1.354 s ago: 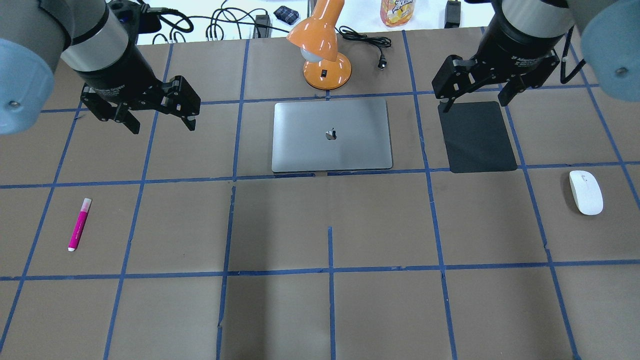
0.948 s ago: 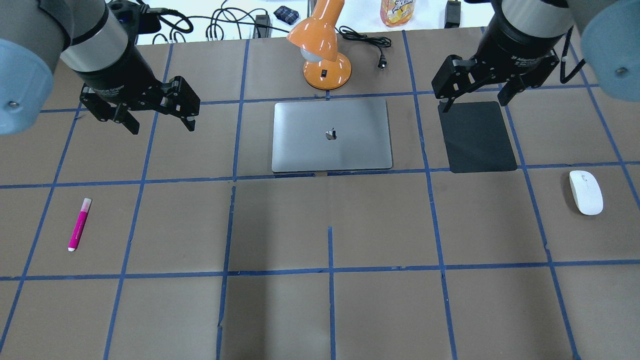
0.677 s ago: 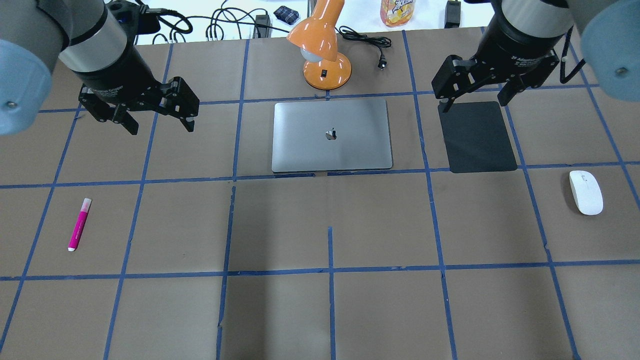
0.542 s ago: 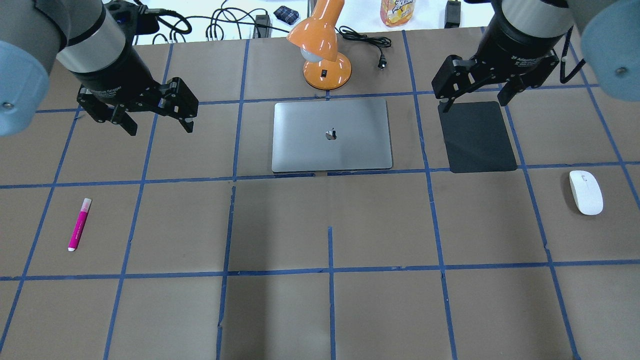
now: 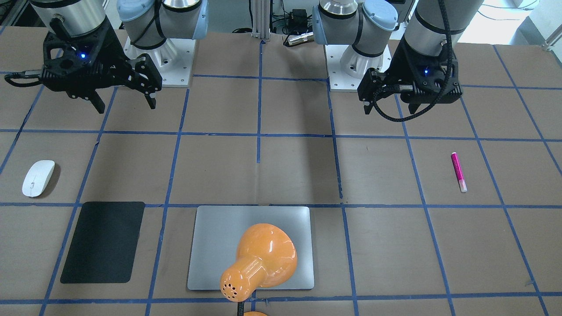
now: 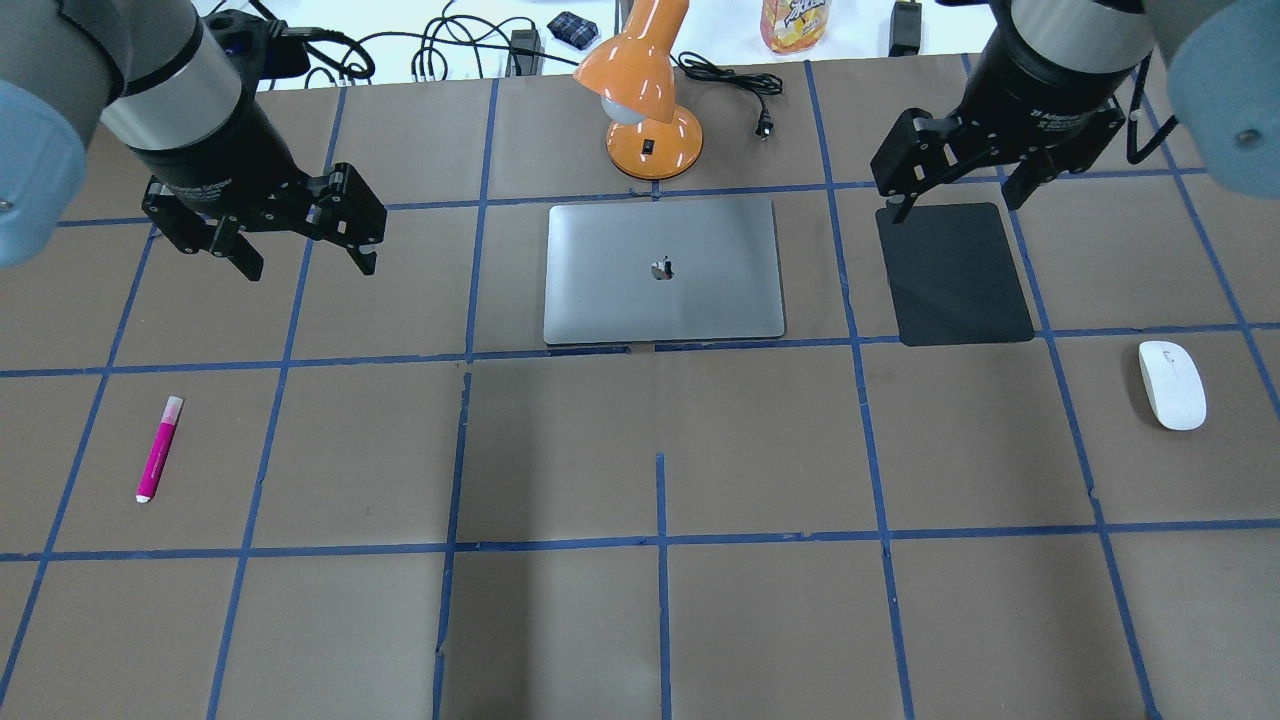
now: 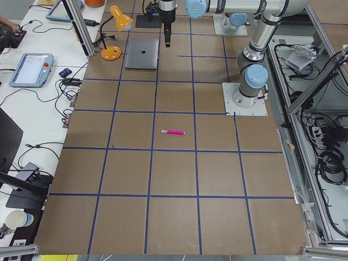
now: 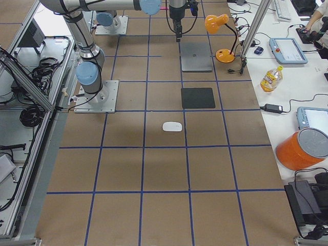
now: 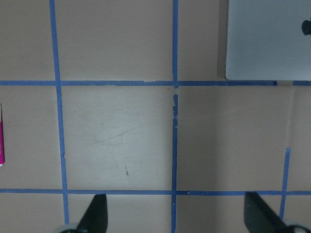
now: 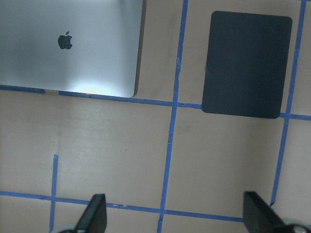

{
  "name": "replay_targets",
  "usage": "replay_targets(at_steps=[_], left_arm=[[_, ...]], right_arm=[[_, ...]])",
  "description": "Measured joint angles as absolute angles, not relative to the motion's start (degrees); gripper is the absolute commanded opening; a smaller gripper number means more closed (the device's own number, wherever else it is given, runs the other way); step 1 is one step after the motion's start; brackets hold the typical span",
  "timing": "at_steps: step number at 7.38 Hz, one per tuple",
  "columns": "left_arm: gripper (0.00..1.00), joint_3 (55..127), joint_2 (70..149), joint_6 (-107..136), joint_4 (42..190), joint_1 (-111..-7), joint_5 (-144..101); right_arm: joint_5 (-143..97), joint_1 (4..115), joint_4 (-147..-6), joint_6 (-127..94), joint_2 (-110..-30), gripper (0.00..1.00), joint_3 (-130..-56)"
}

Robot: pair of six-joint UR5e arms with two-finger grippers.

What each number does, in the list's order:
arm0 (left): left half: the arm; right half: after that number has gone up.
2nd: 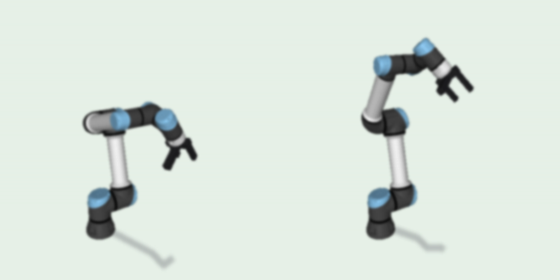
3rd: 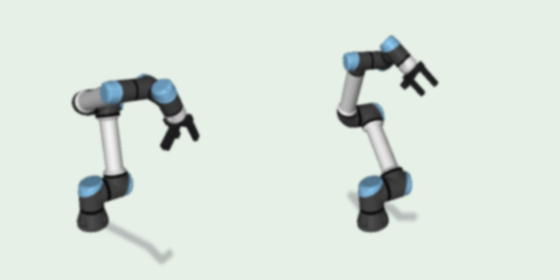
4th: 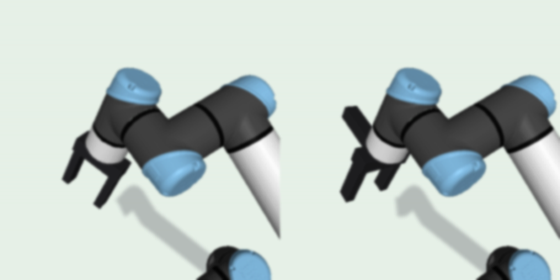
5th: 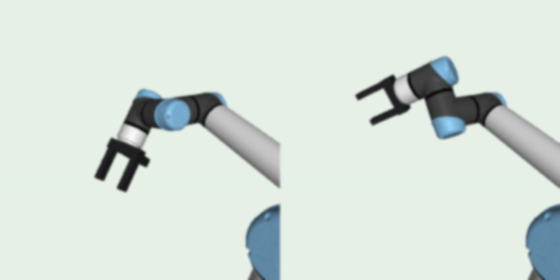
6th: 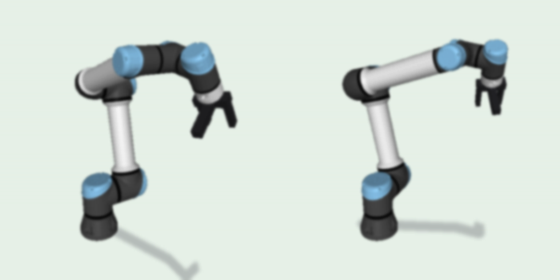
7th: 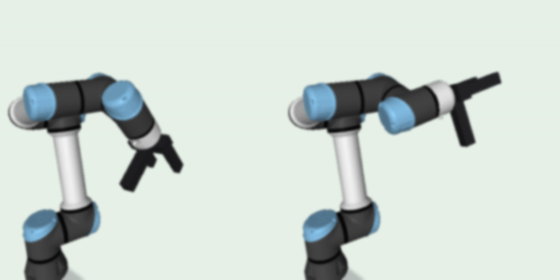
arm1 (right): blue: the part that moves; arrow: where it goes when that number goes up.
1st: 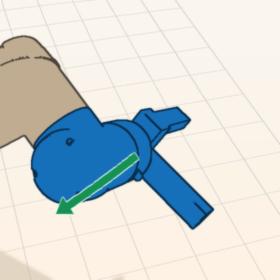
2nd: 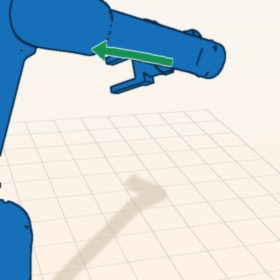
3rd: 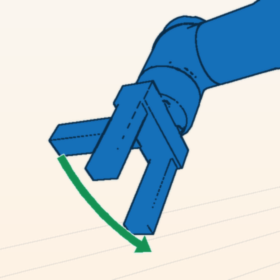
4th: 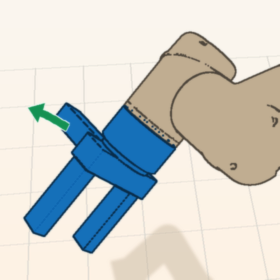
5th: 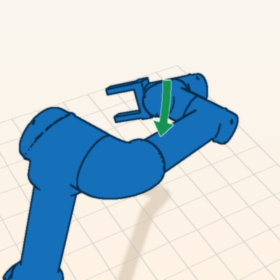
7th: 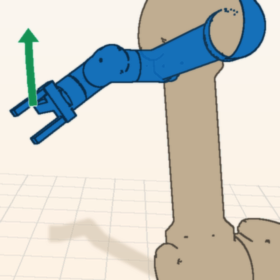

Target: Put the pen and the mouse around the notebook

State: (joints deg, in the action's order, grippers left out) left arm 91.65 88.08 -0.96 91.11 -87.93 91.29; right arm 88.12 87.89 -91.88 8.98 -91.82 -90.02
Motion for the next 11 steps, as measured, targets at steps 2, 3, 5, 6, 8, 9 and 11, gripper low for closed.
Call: replay_targets(at_steps=[2,3,5,6,8,9,11], left_arm=[[1.0,91.69,88.69,-0.97,90.85,-87.89,90.58],[1.0,91.69,89.0,-0.99,90.72,-87.83,90.39],[1.0,91.69,89.38,-1.04,90.56,-87.65,90.52],[1.0,91.7,89.69,-1.09,90.49,-87.23,90.49],[1.0,91.7,90.6,-1.34,89.18,-83.64,90.45],[1.0,91.72,91.31,-2.3,88.28,-80.23,90.43],[1.0,91.78,93.39,-8.64,87.36,-72.23,90.51]], right_arm=[[89.16,81.43,-91.63,16.47,-91.88,1.0,-90.06],[89.24,77.56,-91.73,20.58,-91.77,1.0,-90.05],[89.87,69.65,-91.99,25.49,-91.22,1.0,-90.66],[90.09,66.0,-92.65,28.28,-90.67,1.0,-91.51],[90.16,61.48,-96.56,33.87,-89.55,1.0,-93.53],[90.15,59.54,-100.14,35.91,-88.64,1.0,-95.68],[89.78,55.42,-113.27,40.43,-85.46,1.0,-103.31]])
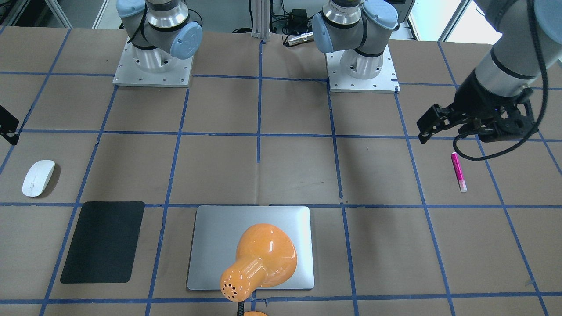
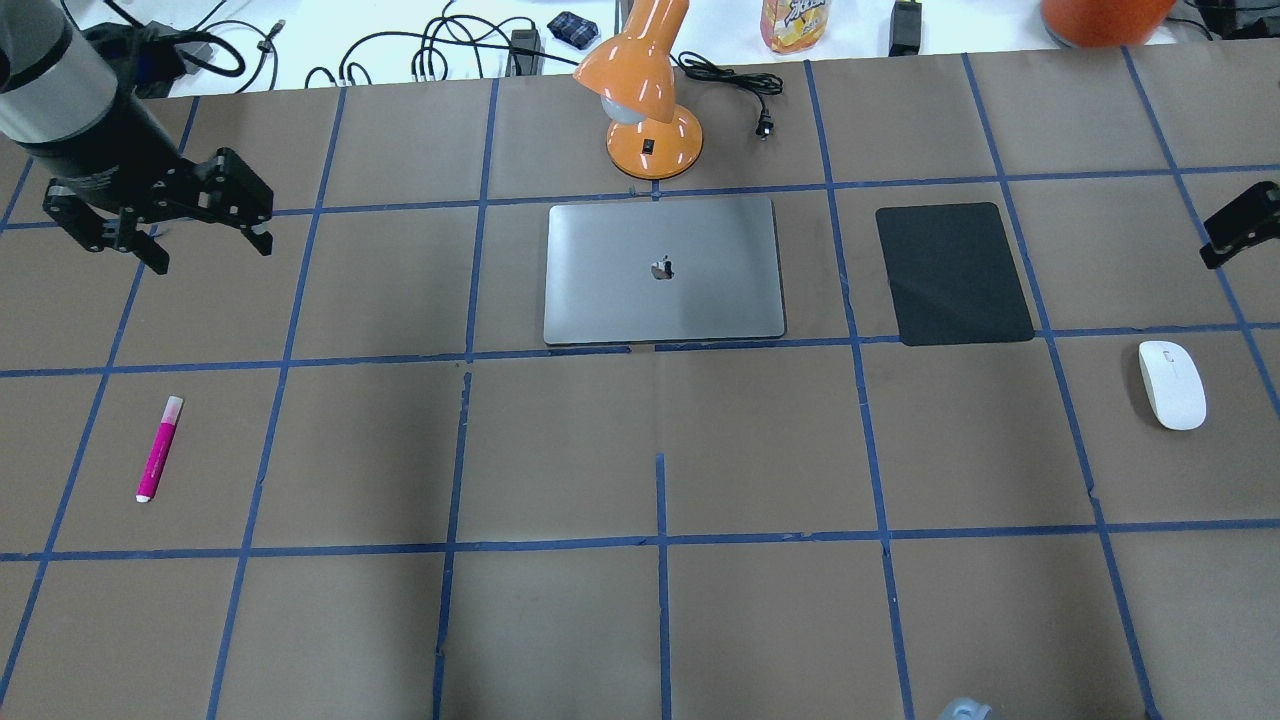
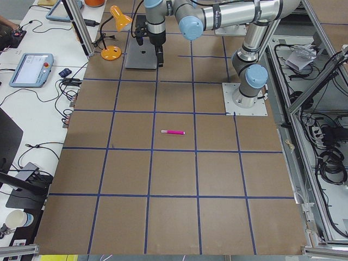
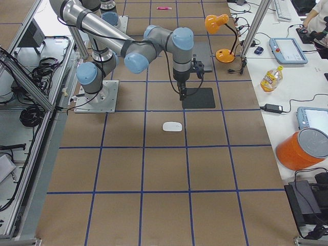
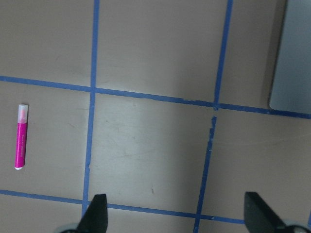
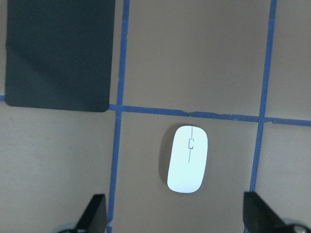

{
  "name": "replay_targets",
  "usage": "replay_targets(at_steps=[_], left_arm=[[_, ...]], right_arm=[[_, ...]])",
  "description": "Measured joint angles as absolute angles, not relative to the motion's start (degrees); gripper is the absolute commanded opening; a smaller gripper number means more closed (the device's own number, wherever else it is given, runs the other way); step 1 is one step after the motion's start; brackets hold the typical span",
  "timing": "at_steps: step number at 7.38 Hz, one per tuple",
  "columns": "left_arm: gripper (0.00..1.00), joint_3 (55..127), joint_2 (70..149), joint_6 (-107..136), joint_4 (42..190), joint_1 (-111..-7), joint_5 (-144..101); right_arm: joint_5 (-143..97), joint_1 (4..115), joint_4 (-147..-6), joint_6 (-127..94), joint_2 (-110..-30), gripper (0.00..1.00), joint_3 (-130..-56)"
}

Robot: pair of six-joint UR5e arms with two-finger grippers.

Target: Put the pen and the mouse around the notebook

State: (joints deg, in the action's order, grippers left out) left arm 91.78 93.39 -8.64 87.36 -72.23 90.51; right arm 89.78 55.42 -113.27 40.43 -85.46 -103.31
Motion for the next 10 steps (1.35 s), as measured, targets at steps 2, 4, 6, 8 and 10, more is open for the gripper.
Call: replay_targets(at_steps=[2,4,6,8,10], left_arm=[[1.0,92.39,96.25,-16.94,85.37,-64.31,90.62],[1.0,95.48,99.52,-28.29,79.93,-58.0,90.74],[1.0,102.3,102.13,-35.5,67.28,-54.02,92.17],[1.0,110.16,103.73,-39.62,53.71,-52.42,92.85],[1.0,114.55,104.25,-40.79,48.93,-51.29,92.46]], right_arm=[[89.78,53.08,-125.58,43.48,-81.68,1.0,-110.99],[90.21,51.98,-131.42,43.94,-76.04,1.0,-114.14],[92.09,51.72,-133.25,43.77,-72.99,0.98,-114.7],[93.1,51.69,-133.98,43.42,-70.7,0.98,-114.77],[93.39,51.63,-134.71,42.88,-69.12,0.96,-114.78]])
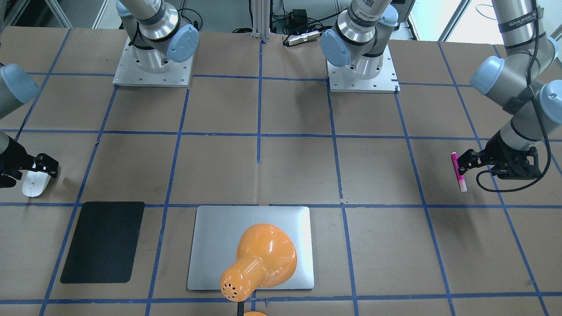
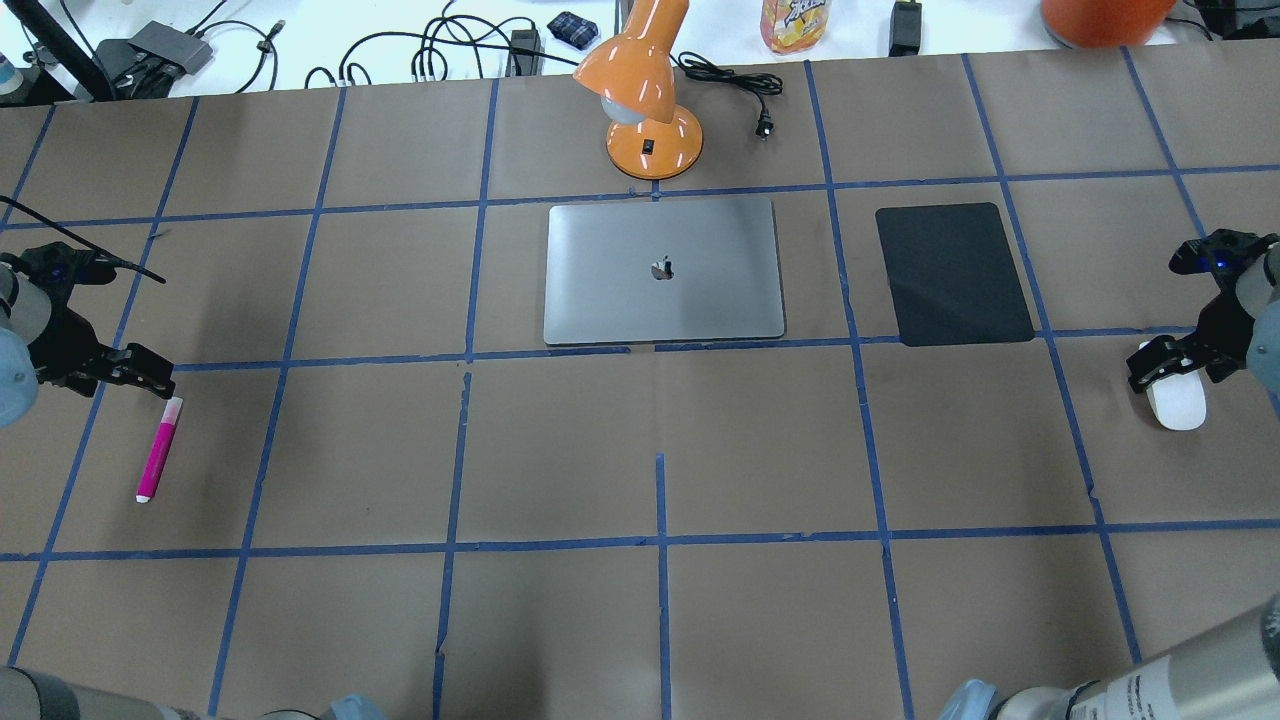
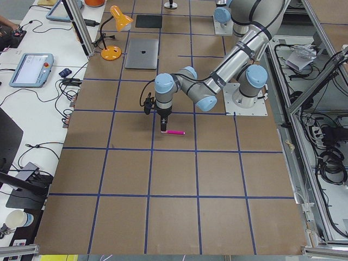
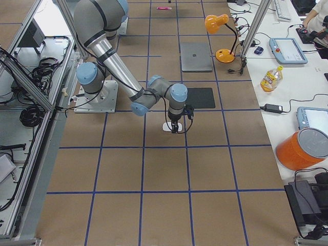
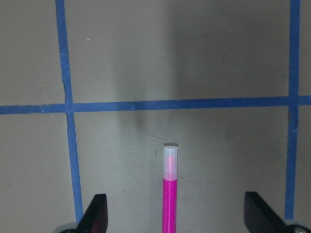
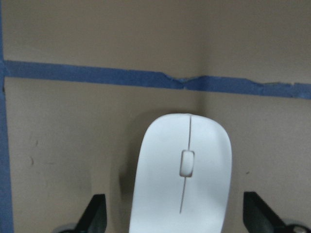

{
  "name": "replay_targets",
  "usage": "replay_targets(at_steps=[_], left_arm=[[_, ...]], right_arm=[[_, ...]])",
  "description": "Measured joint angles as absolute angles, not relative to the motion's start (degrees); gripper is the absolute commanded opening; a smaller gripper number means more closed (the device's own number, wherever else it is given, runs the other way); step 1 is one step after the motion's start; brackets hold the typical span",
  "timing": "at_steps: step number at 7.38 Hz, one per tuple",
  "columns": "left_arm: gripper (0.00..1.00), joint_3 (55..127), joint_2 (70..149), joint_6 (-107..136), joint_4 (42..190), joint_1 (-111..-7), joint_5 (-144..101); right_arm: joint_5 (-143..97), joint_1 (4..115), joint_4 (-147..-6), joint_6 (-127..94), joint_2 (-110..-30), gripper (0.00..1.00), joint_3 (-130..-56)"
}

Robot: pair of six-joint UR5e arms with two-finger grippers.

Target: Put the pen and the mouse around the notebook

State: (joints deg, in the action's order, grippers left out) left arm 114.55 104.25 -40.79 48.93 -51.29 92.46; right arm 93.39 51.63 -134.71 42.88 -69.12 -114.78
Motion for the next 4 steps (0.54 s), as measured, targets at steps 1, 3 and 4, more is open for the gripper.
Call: replay_targets(at_steps=[1,3,4], left_arm=[[1.0,115.36,104.46,-41.05,48.68,-50.11,91.96],[0.97,115.85,105.65,-43.18,48.77,-48.01,89.76],[0.94,115.89,106.28,-44.26,48.8,-47.63,89.18]], right_arm=[[93.53,51.61,-134.83,42.06,-68.69,0.77,-114.77],[93.44,51.61,-134.86,40.53,-68.39,0.45,-114.68],[93.22,51.63,-134.79,39.74,-68.42,0.45,-114.6]])
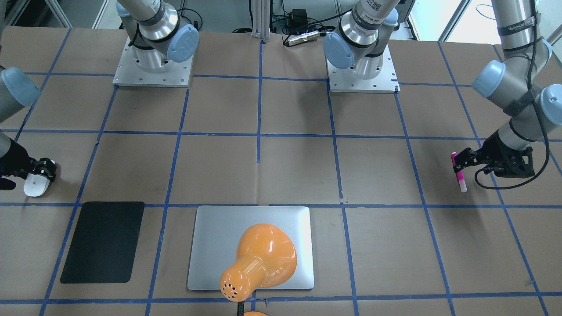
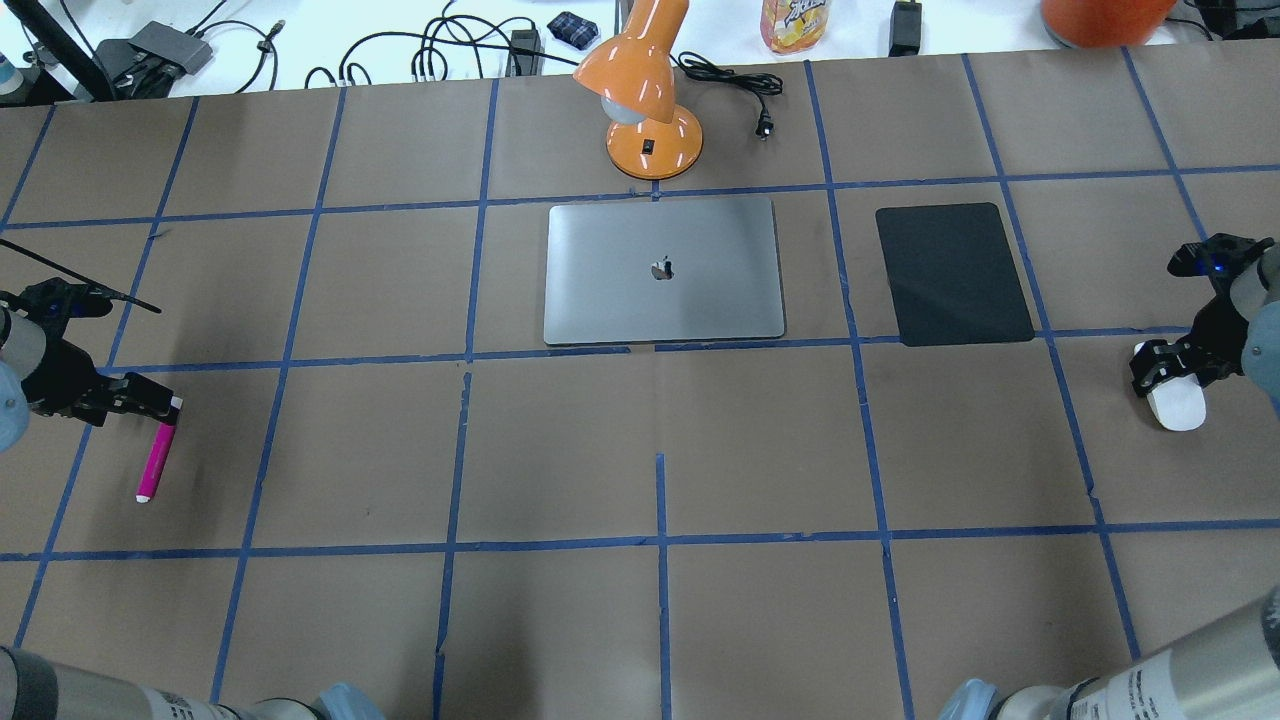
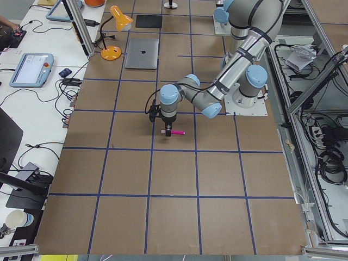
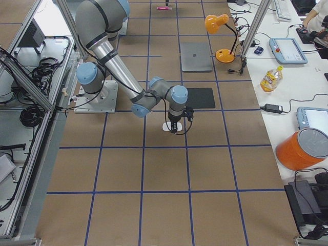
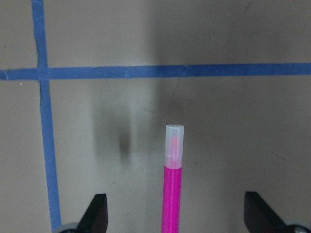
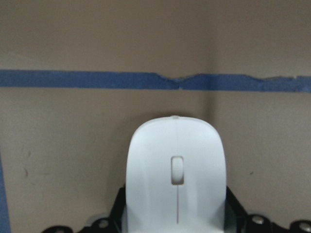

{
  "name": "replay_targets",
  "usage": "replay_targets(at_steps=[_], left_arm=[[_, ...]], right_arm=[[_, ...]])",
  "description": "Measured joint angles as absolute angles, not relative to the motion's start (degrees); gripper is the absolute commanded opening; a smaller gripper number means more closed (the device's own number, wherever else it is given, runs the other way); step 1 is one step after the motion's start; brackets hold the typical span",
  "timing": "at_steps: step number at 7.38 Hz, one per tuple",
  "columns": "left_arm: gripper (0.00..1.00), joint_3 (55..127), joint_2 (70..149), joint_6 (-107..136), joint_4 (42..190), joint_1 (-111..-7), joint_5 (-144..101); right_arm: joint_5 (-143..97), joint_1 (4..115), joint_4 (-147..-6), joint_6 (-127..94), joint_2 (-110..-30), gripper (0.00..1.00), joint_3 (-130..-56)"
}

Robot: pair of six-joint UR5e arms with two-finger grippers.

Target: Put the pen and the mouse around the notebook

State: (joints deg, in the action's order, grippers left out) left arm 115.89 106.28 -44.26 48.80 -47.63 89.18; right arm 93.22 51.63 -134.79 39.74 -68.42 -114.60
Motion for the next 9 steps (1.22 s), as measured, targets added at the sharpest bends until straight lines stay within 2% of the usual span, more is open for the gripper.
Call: replay_targets(at_steps=[2,5,6,7,8,9], left_arm=[[0.76,115.98,107.02,-44.9,48.97,-47.41,89.06],[0.75,115.81,109.05,-44.92,48.83,-47.38,89.41],[0.72,115.59,109.76,-44.9,48.81,-47.37,89.42],[0.49,115.43,110.29,-44.86,48.84,-47.37,89.45],[0.16,115.29,110.57,-44.84,48.87,-47.37,89.51],[0.0,115.23,110.68,-44.83,48.92,-47.37,89.58]], right_arm=[[92.93,51.7,-134.45,39.18,-68.58,0.46,-114.14],[92.65,54.23,-133.52,36.43,-69.55,0.5,-111.85],[92.57,57.28,-133.45,33.59,-69.6,0.5,-110.73],[92.49,61.22,-133.51,29.68,-69.43,0.5,-109.66],[92.35,65.17,-133.64,25.28,-68.96,0.5,-108.39],[92.19,68.91,-133.72,20.65,-67.83,0.5,-106.42]])
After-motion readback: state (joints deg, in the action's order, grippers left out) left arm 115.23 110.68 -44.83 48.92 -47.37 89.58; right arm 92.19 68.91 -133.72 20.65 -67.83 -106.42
